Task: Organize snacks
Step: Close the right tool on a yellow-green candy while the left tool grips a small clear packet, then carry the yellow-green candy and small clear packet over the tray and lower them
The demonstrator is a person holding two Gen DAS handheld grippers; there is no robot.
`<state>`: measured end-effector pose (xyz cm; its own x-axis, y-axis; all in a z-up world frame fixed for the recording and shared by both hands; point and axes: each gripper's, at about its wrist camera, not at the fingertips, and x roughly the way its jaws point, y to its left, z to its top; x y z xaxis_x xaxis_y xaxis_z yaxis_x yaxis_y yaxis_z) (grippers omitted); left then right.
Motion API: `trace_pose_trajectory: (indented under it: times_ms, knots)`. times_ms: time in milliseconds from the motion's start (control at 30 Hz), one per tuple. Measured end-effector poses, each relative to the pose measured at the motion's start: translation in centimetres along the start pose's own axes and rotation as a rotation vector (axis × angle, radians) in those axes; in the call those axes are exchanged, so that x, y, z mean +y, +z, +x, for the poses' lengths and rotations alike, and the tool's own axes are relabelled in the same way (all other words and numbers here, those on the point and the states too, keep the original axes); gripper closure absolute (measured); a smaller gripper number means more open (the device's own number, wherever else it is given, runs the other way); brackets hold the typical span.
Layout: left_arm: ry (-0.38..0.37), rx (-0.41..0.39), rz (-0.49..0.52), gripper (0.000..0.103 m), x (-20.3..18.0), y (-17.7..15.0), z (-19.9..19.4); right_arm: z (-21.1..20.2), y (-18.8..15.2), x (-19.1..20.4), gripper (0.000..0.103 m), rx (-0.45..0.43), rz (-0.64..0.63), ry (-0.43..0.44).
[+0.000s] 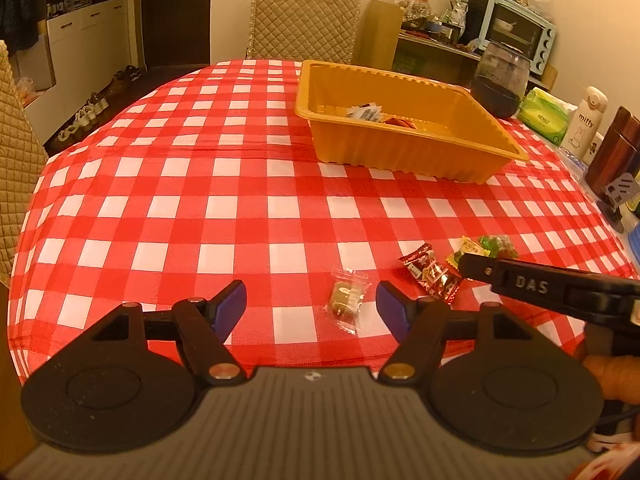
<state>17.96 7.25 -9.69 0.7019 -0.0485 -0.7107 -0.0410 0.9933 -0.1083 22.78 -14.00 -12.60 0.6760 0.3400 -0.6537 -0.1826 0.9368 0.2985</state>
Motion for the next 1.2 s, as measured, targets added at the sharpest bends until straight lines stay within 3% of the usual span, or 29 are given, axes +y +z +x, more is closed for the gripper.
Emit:
trace_pose_trajectory:
  times_ms: [233, 400, 533, 700, 1200]
  knots:
    - [-0.011, 0.011, -0.014, 0.034, 0.2, -0.1, 0.3, 1.7, 0.6, 0.9, 0.060, -0.023, -0.028, -0.032]
    - [-0.024, 0.021, -0.007, 0.034, 0.0, -0.2, 0.6, 2.2, 0.2, 2.2, 0.077, -0.025, -0.161, -0.104]
    - [-0.037, 0.019, 0.007, 0.034, -0.4, -0.2, 0.8, 2.0, -0.5, 2.5, 0.079, -0.018, -0.207, -0.124]
    - [-0.042, 0.010, 0.071, 0.037, -1.5, -0.3, 1.4, 0.6, -0.7, 1.9, 0.080, -0.030, -0.174, -0.118]
    - [-0.022, 0.015, 0.187, 0.078, -3.0, -0.5, 3.7, -0.4, -0.1, 1.1, 0.080, -0.029, -0.107, -0.092]
